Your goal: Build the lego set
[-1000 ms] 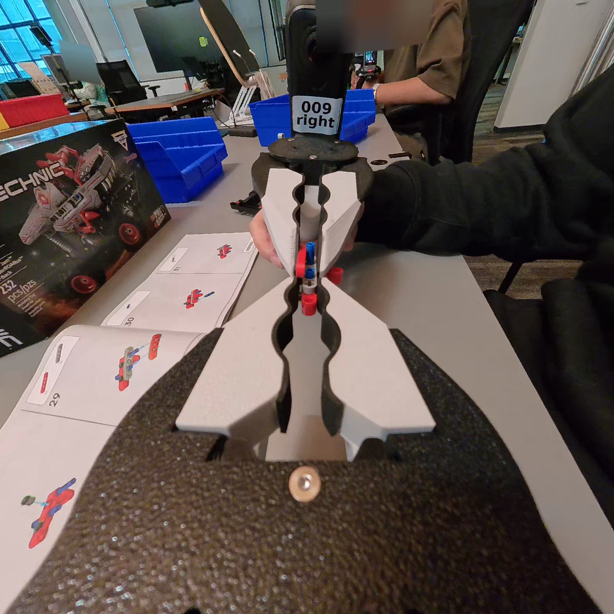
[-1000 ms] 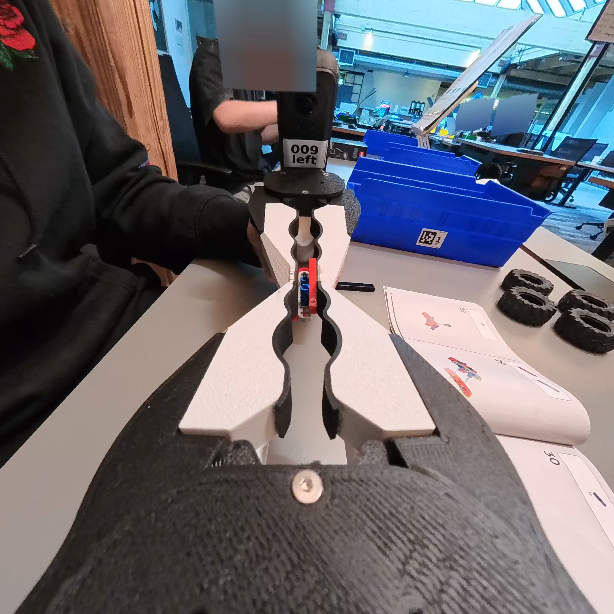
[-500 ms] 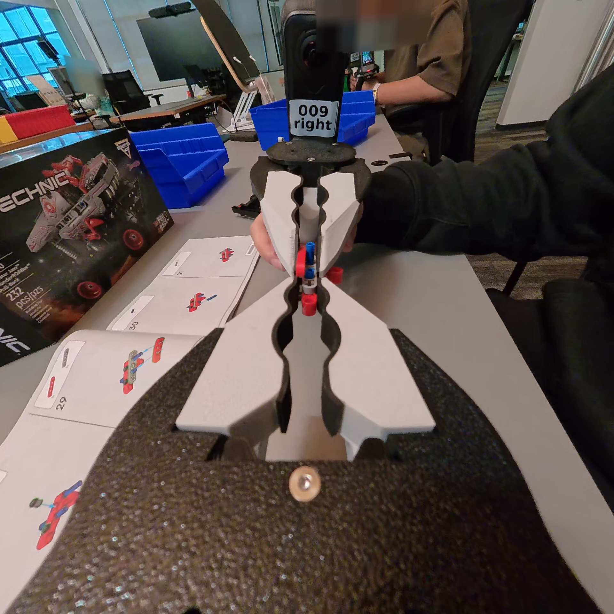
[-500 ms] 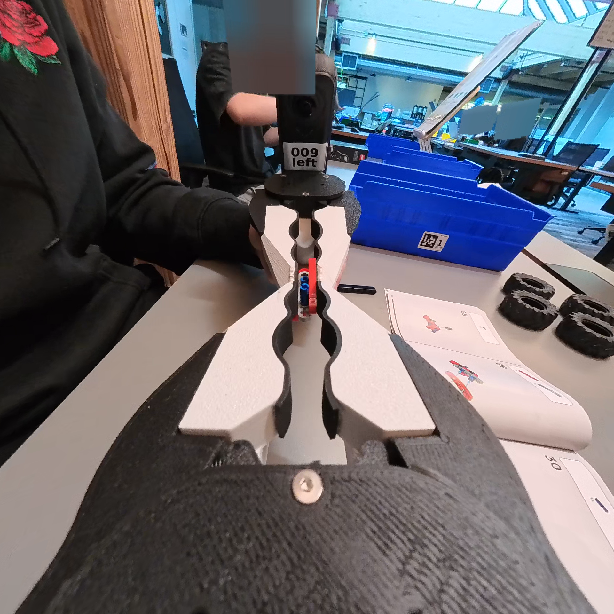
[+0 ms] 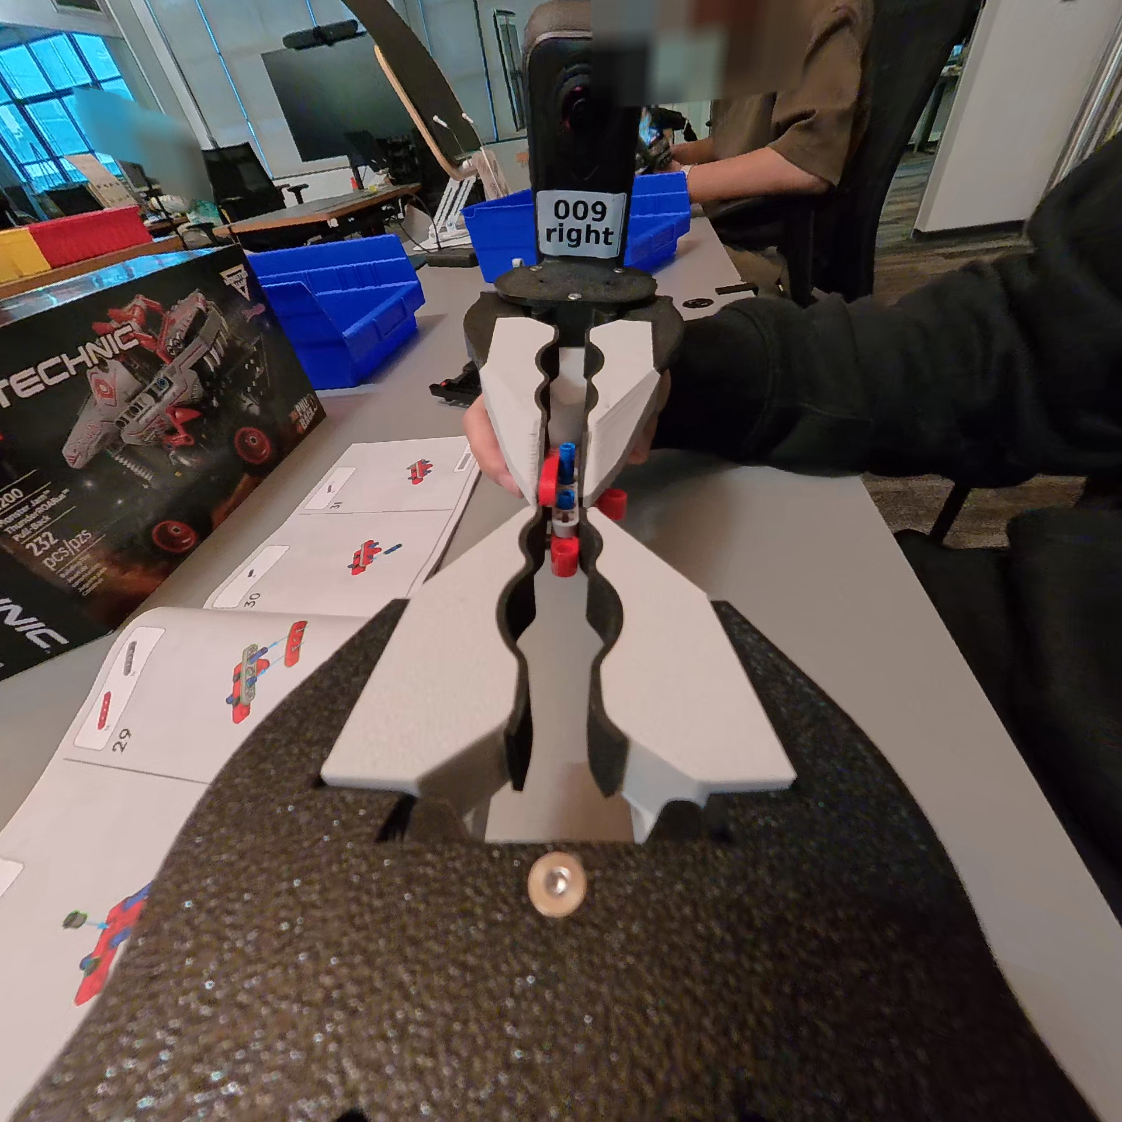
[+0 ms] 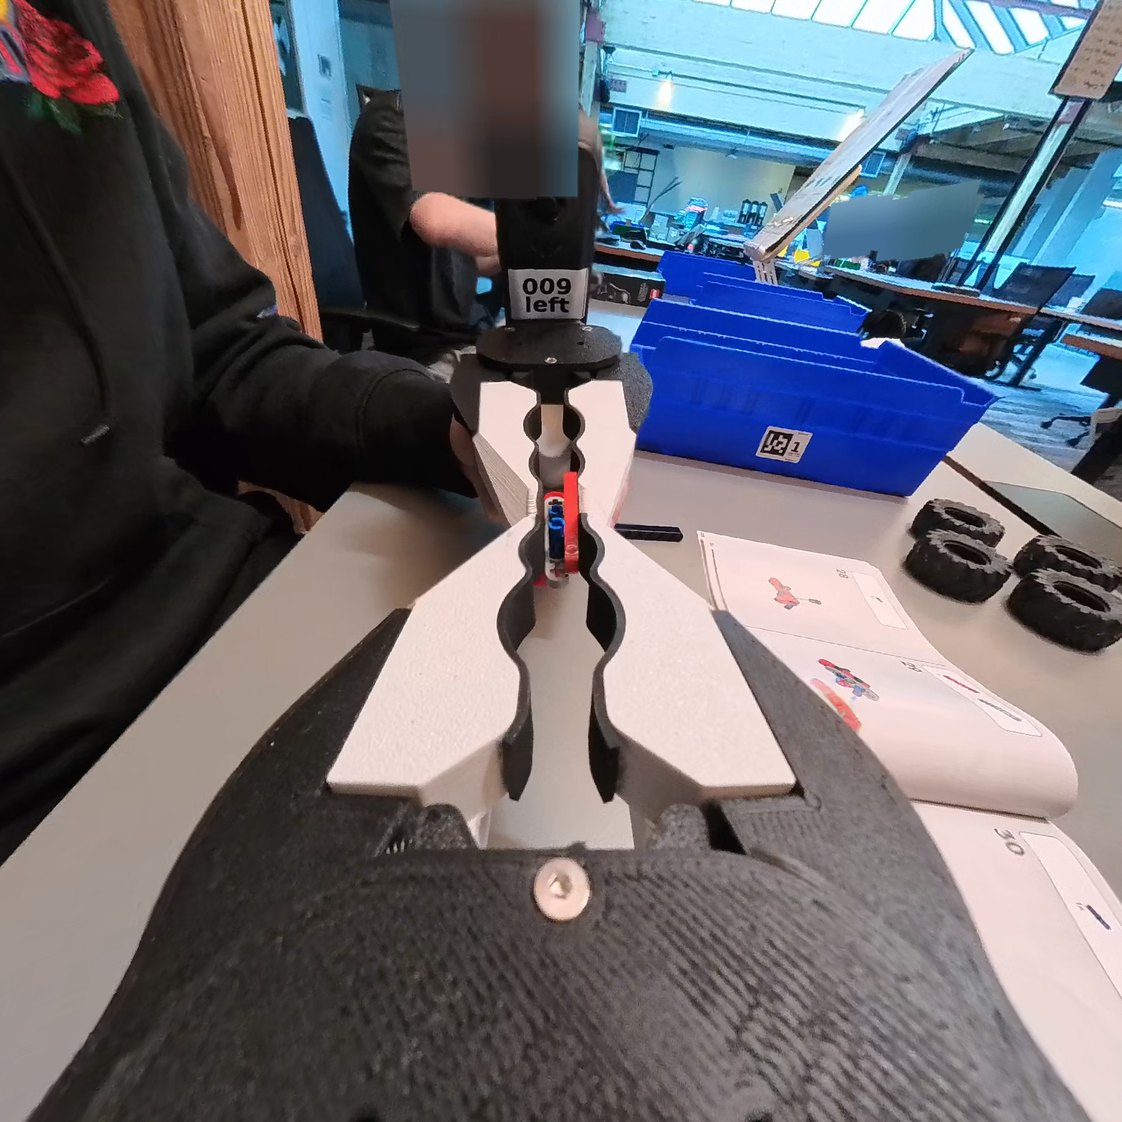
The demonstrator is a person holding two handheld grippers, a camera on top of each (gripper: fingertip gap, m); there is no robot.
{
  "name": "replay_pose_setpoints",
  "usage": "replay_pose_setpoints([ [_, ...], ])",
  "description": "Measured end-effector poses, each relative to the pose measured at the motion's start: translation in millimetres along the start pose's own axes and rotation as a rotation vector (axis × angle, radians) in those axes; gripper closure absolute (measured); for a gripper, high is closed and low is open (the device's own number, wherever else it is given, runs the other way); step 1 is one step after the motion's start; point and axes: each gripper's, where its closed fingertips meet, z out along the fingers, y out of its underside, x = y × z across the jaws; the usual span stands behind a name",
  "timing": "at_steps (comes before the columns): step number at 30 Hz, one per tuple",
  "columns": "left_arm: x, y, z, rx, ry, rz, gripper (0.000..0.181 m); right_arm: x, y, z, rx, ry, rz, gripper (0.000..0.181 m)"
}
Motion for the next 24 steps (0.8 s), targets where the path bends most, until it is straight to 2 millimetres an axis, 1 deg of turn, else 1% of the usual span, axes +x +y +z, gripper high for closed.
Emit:
replay_pose_setpoints([
  [2, -2.6, -6.2, -2.5, 0.047, -0.015, -0.013, 0.174, 3.0, -6.8, 1.5, -0.015, 0.009, 0.004, 0.173],
  [4, -10.9, -20.5, -9.9, 0.165, -0.052, -0.077, 0.174, 12.7, -22.6, 6.6, -0.089, 0.044, -0.091, 0.171],
  [6, -26.7, -32.9, -24.3, 0.270, -0.124, -0.132, 0.174, 27.9, -36.2, 20.3, -0.214, 0.049, -0.173, 0.170],
  [7, -31.7, -40.1, -33.9, 0.314, -0.155, -0.113, 0.174, 30.8, -45.2, 29.1, -0.228, 0.013, -0.150, 0.171],
  [8, -34.1, -44.1, -41.4, 0.325, -0.182, -0.065, 0.174, 31.1, -49.4, 35.4, -0.240, -0.036, -0.104, 0.172],
  [9, -35.5, -43.2, -44.9, 0.299, -0.207, -0.014, 0.174, 31.4, -48.4, 38.4, -0.257, -0.069, -0.086, 0.172],
  [11, -39.1, -39.4, -47.6, 0.260, -0.242, 0.026, 0.174, 34.7, -45.6, 41.1, -0.226, -0.062, -0.089, 0.172],
  [14, -38.9, -43.2, -51.0, 0.304, -0.197, -0.041, 0.174, 36.2, -50.6, 42.9, -0.092, -0.063, -0.009, 0.172],
  [16, -39.4, -43.7, -53.5, 0.309, -0.193, -0.042, 0.175, 36.9, -51.0, 44.7, -0.038, -0.076, 0.048, 0.172],
  [20, -40.7, -38.2, -55.1, 0.282, -0.180, -0.058, 0.175, 38.0, -46.1, 47.6, -0.078, -0.071, 0.081, 0.172],
  [24, -36.7, -35.5, -54.9, 0.270, -0.135, -0.061, 0.175, 34.1, -43.0, 48.2, -0.192, -0.052, 0.068, 0.172],
])
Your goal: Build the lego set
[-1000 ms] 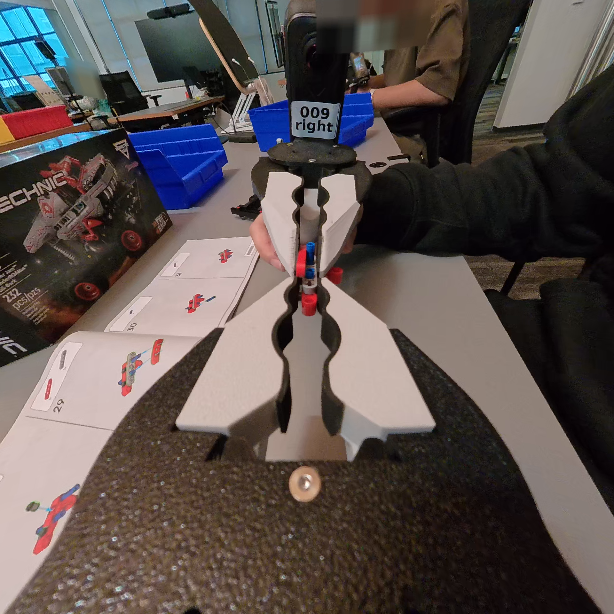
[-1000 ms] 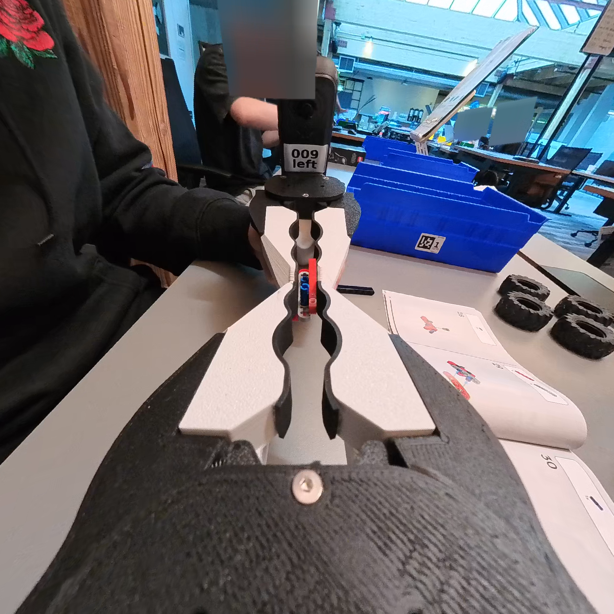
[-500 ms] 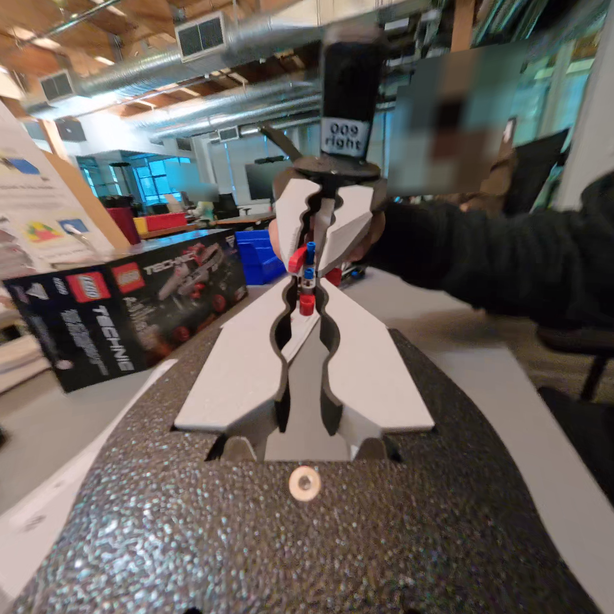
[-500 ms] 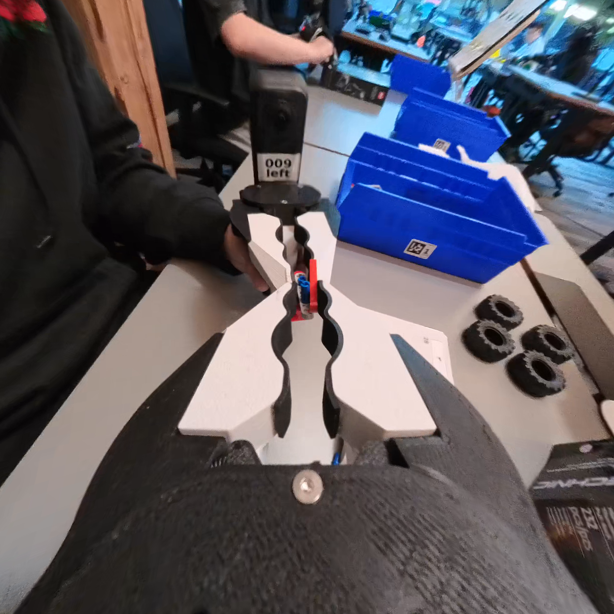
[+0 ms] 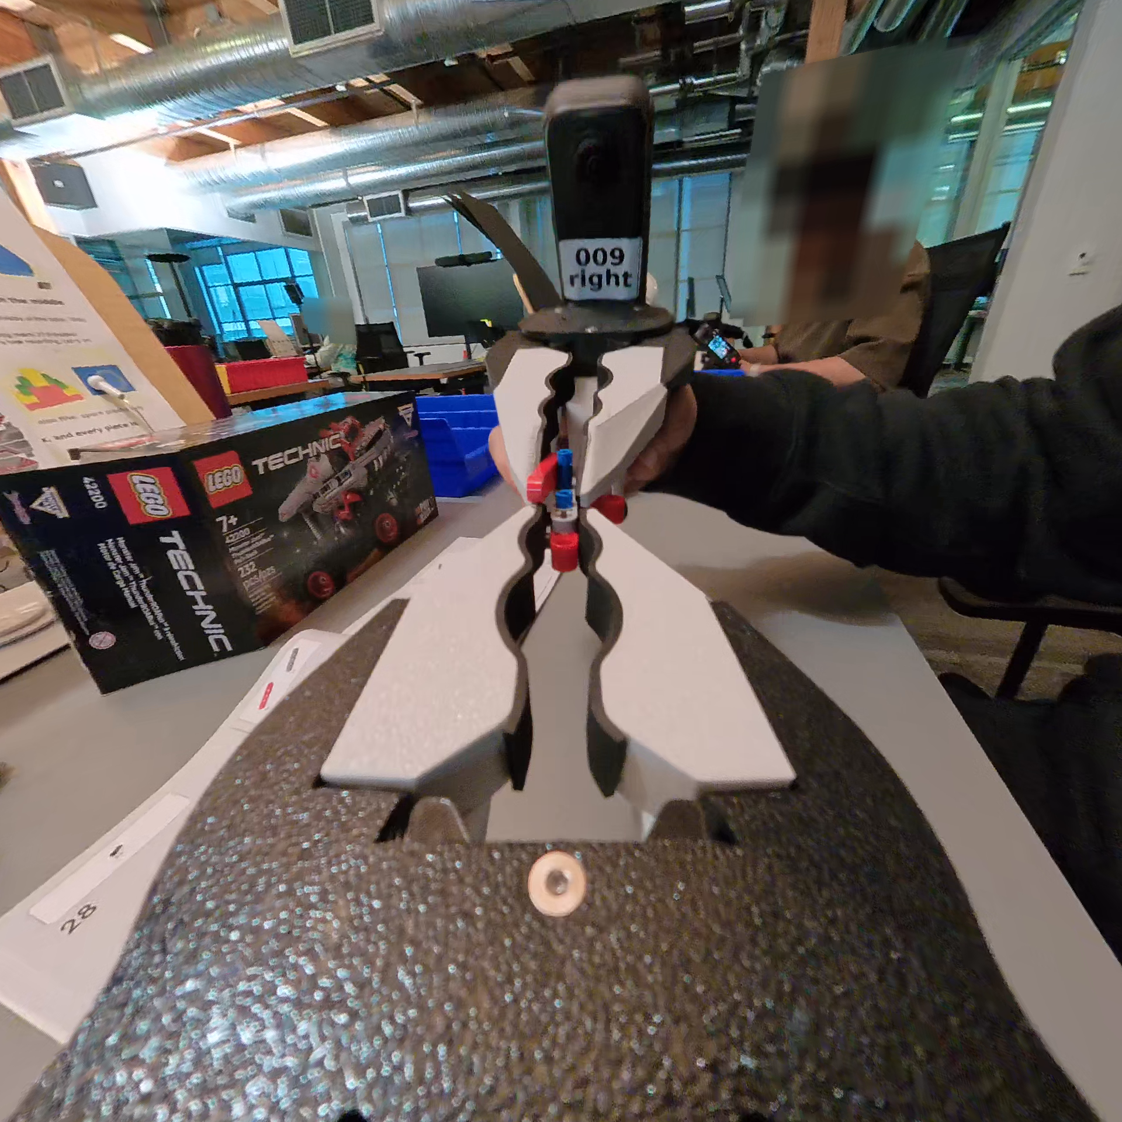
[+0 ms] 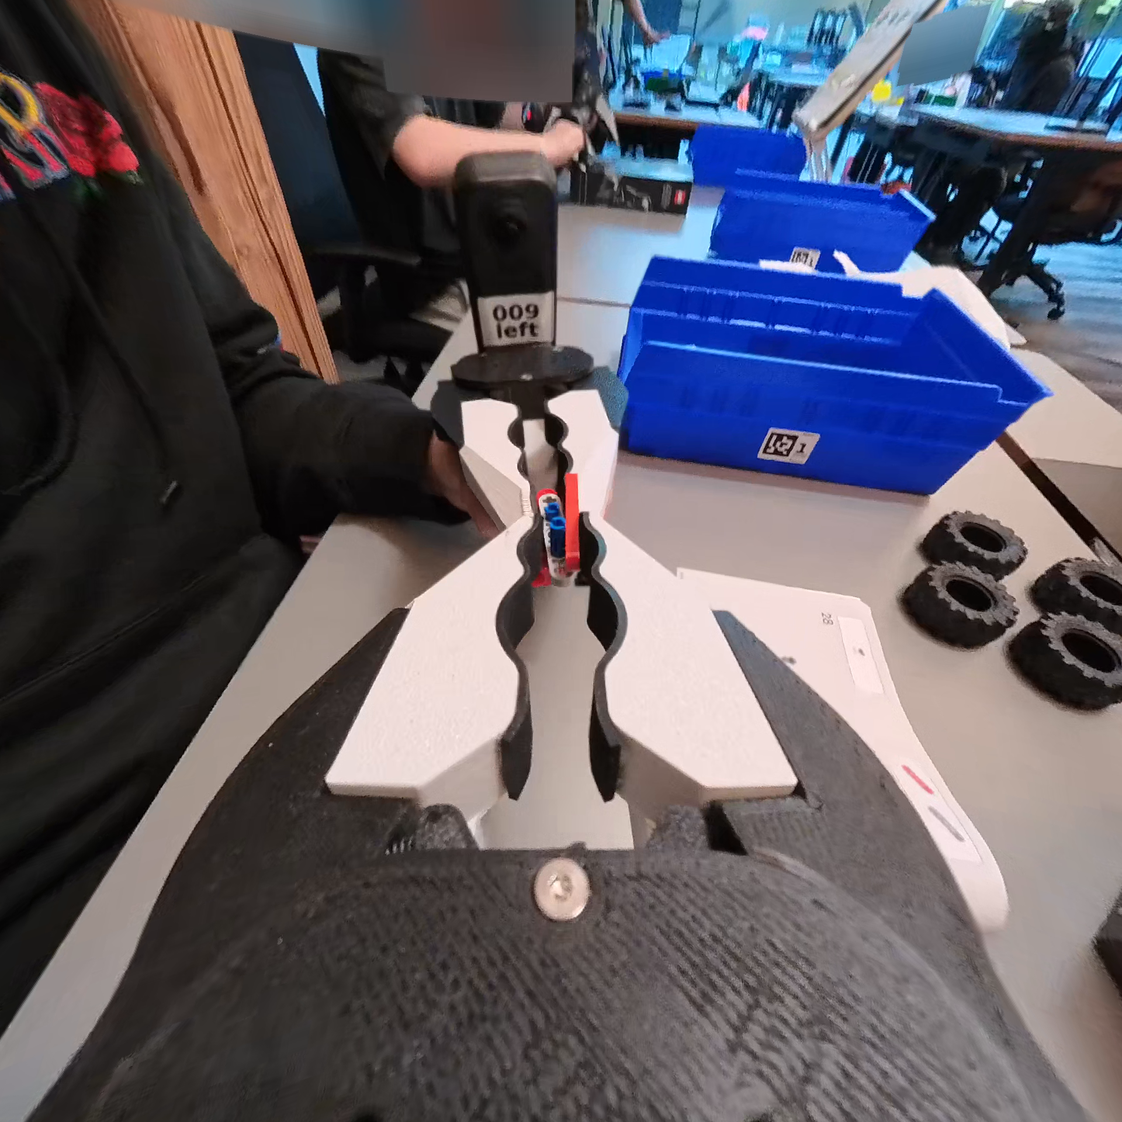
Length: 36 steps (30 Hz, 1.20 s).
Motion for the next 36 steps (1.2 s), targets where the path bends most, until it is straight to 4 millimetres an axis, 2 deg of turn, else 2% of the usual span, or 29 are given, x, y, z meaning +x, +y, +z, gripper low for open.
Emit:
replay_pose_setpoints([
  [3, 10.7, 8.3, 1.2, -0.048, 0.070, 0.034, 0.175, -11.8, 8.9, -1.0, -0.076, -0.024, -0.050, 0.173],
  [5, 18.9, 10.2, 2.0, -0.051, 0.132, 0.011, 0.175, -19.6, 10.6, -2.2, -0.060, -0.045, -0.113, 0.174],
  [8, 20.9, 12.8, 3.1, -0.051, 0.163, -0.035, 0.175, -20.1, 12.7, -3.0, -0.013, -0.017, -0.173, 0.174],
  [11, 22.4, 24.1, 5.2, -0.100, 0.179, -0.067, 0.175, -19.3, 24.0, -4.3, -0.010, 0.010, -0.238, 0.172],
  [16, 27.7, 32.6, 10.5, -0.157, 0.194, -0.037, 0.175, -24.0, 31.8, -10.0, 0.098, -0.011, -0.219, 0.173],
  [21, 31.0, 42.1, 12.2, -0.220, 0.189, 0.039, 0.175, -27.8, 38.8, -13.7, 0.125, 0.001, -0.232, 0.175],
  [23, 32.6, 48.0, 12.0, -0.261, 0.195, 0.057, 0.175, -31.0, 34.7, -17.8, 0.162, 0.011, -0.222, 0.177],
  [28, 33.5, 53.3, 14.7, -0.293, 0.181, 0.092, 0.175, -24.6, 37.0, -24.5, 0.202, 0.091, -0.192, 0.176],
  [31, 30.1, 55.0, 14.6, -0.302, 0.156, 0.120, 0.175, -23.6, 27.1, -34.0, 0.306, 0.122, -0.160, 0.177],
  [33, 26.8, 56.5, 14.7, -0.311, 0.134, 0.138, 0.175, -13.5, 23.2, -44.9, 0.337, 0.220, -0.189, 0.177],
  [36, 25.2, 55.2, 14.7, -0.303, 0.125, 0.138, 0.175, 12.4, 31.7, -63.3, 0.224, 0.434, -0.265, 0.177],
])
